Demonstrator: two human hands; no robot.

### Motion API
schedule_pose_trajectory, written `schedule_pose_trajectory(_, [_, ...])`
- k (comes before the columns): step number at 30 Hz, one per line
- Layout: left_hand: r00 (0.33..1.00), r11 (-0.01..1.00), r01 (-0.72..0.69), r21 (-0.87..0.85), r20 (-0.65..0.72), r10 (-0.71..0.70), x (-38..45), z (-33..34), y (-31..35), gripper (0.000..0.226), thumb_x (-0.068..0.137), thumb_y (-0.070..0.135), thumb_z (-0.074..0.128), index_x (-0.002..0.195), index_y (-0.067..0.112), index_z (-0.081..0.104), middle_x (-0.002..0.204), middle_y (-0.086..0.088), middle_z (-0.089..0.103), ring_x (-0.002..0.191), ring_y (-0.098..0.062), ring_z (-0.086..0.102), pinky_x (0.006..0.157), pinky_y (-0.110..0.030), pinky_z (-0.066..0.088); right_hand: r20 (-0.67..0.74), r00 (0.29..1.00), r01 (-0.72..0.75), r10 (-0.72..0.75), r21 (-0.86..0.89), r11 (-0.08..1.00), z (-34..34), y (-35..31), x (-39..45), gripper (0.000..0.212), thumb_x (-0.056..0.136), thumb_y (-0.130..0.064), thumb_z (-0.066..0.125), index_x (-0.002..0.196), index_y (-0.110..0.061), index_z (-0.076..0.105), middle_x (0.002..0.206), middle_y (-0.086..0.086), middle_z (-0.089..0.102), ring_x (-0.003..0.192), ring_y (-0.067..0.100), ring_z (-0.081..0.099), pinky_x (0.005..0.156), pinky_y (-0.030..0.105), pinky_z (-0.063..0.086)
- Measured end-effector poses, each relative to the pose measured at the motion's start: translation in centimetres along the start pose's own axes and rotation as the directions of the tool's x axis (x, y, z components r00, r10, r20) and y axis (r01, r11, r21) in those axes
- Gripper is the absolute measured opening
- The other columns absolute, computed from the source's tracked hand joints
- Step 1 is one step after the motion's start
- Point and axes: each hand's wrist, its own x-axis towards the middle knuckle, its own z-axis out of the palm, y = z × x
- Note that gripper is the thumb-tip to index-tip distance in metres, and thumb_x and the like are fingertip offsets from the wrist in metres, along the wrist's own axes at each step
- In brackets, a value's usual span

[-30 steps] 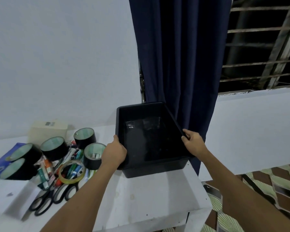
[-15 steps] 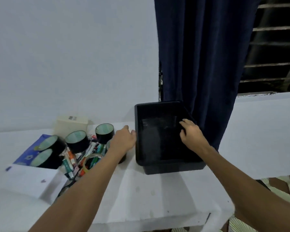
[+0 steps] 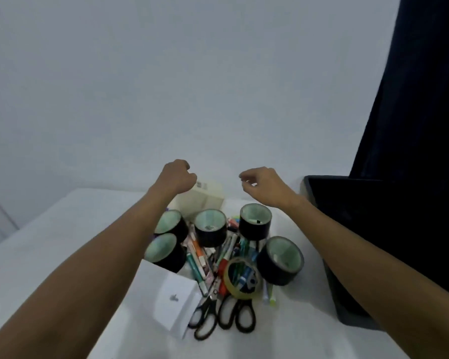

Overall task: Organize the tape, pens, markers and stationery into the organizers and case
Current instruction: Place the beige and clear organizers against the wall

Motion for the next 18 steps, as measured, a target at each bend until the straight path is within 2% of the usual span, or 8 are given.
schedule_pose_trajectory(5, [0.987,0.998,0.037,0.043,0.152,-0.043,4.0,0.9,-5.1,0.063,0.088,0.02,0.055,0.146,0.01,0.033,0.149,-0.01,0.039,0.134,-0.027,0.04,0.105,-0.033,0.036,0.194,0.979,-0.045,0.064,-0.1,0.994,4.4,-0.3,4.8,0.04,0.091,-0.016,0.057,0.131,-0.012,0.056,0.131,0.008,0.059,0.116,0.023,0.057,0.098,0.032,0.045])
schedule_pose_trajectory(10, [0.96,0.997,0.036,0.068,0.277,-0.053,6.7,2.7,-8.1,0.081,0.083,0.023,0.064,0.151,0.011,0.021,0.156,-0.008,0.028,0.139,-0.026,0.033,0.105,-0.034,0.035,0.279,0.951,-0.09,0.134,-0.165,0.982,7.7,0.6,8.7,0.053,0.09,-0.021,0.06,0.141,-0.017,0.044,0.146,0.005,0.043,0.133,0.023,0.041,0.105,0.034,0.035])
schedule_pose_trajectory(12, [0.946,0.997,0.022,0.077,0.32,-0.045,7.6,3.6,-8.6,0.081,0.083,0.026,0.067,0.149,0.009,0.024,0.154,-0.009,0.03,0.138,-0.027,0.035,0.104,-0.034,0.035,0.309,0.94,-0.092,0.144,-0.177,0.98,8.8,0.9,10.1,0.065,0.088,-0.026,0.064,0.146,-0.018,0.035,0.152,0.003,0.034,0.139,0.022,0.032,0.109,0.035,0.031])
schedule_pose_trajectory(14, [0.936,0.999,0.011,0.051,0.351,-0.028,8.2,4.5,-9.0,0.074,0.08,0.026,0.07,0.142,0.008,0.034,0.145,-0.011,0.042,0.129,-0.028,0.045,0.098,-0.034,0.04,0.342,0.928,-0.092,0.146,-0.171,0.981,9.7,0.8,11.3,0.078,0.085,-0.03,0.068,0.15,-0.018,0.026,0.155,0.002,0.029,0.141,0.022,0.028,0.111,0.036,0.029])
schedule_pose_trajectory(18, [0.934,0.999,-0.001,-0.049,0.356,0.018,9.2,5.6,-9.7,0.066,0.073,0.024,0.073,0.132,0.013,0.046,0.126,-0.008,0.057,0.107,-0.025,0.056,0.084,-0.033,0.047,0.411,0.895,-0.125,0.173,-0.142,0.982,11.9,0.9,13.2,0.098,0.076,-0.034,0.077,0.152,-0.021,0.016,0.154,0.002,0.03,0.138,0.024,0.033,0.108,0.038,0.033])
